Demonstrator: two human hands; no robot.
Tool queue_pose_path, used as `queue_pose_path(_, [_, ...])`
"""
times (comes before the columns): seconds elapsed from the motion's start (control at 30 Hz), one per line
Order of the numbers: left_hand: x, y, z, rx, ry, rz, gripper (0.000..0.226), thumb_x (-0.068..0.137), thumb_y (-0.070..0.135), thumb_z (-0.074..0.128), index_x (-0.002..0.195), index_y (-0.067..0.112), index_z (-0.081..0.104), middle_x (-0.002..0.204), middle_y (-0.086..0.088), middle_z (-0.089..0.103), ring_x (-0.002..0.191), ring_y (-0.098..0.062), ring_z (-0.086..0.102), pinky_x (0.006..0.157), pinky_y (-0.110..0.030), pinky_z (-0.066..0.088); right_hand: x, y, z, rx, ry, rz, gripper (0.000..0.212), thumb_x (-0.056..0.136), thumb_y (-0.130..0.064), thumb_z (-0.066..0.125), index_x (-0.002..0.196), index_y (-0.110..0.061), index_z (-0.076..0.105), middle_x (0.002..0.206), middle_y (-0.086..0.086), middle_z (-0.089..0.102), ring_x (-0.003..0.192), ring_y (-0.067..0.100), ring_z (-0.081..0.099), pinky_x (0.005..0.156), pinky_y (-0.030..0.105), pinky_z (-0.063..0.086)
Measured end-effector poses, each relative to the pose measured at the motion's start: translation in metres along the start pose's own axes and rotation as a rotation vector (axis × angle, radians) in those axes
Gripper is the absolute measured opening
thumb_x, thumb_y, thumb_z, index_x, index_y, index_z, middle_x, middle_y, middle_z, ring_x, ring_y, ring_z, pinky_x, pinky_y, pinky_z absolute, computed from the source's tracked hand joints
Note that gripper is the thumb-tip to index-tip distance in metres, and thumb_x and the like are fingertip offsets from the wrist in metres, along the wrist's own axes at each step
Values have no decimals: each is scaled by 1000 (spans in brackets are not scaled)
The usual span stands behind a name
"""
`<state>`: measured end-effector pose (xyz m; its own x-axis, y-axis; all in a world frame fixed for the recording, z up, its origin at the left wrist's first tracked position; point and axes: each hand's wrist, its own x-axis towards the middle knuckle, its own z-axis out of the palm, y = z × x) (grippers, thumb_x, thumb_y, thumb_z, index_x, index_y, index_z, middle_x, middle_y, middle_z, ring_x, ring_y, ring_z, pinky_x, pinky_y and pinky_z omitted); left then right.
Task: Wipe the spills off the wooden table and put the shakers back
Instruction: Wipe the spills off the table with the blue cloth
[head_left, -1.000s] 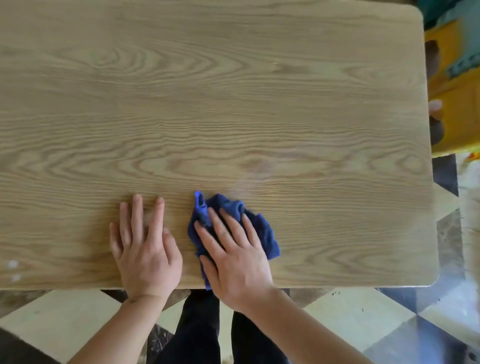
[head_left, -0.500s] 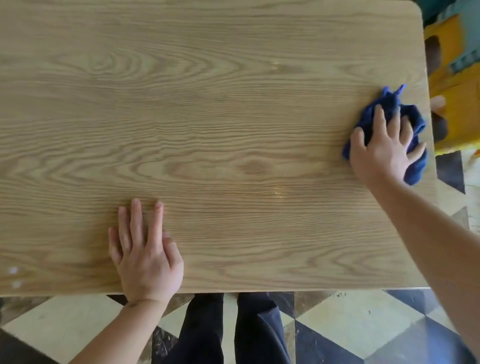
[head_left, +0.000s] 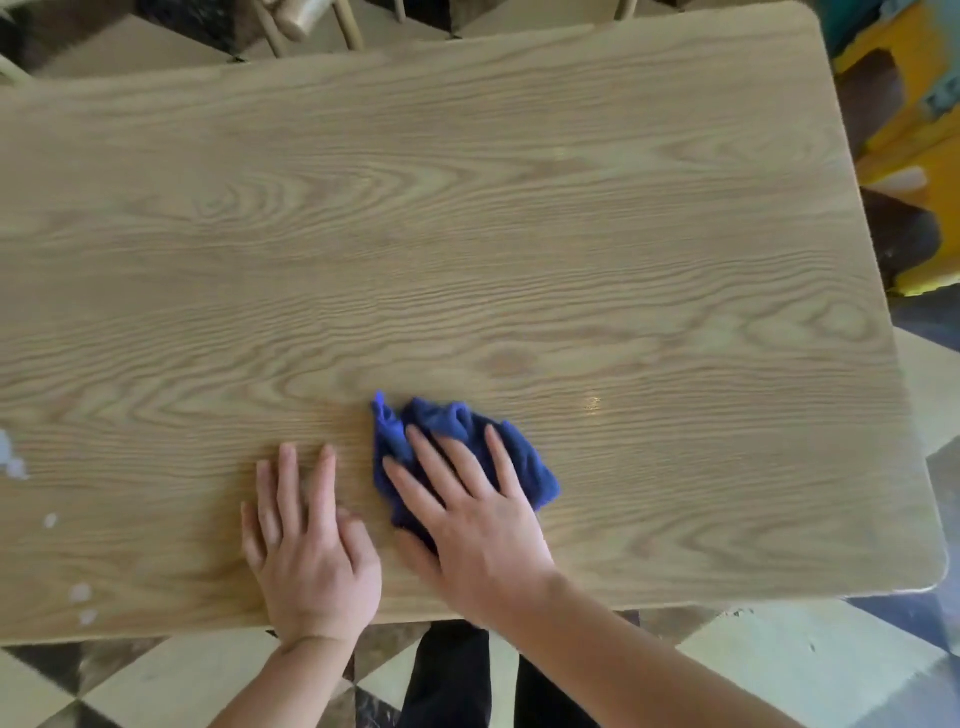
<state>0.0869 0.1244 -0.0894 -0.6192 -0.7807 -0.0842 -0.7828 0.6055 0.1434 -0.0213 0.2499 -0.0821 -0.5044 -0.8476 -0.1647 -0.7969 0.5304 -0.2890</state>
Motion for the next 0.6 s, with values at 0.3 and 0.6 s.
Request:
queue_pose_path(0.3, [3,-1,0,10,-20,27,68,83,25,36,151,23,40,165,-8,23,154,-30,15,124,-54,12,-58,147,-50,-173,-66,262,68,87,-61,45,148,-29,46,160,1,36,142,28,39,120,59,18])
queue_pose_path(0.6, [2,-4,0,33,-64,32,69,86,29,34,154,26,33,167,-7,18,155,-28,10,124,-54,10,156,164,-67,-52,217,655,73,91,-61,32,154,-24,31,164,12,24,151,32,18,121,59,7])
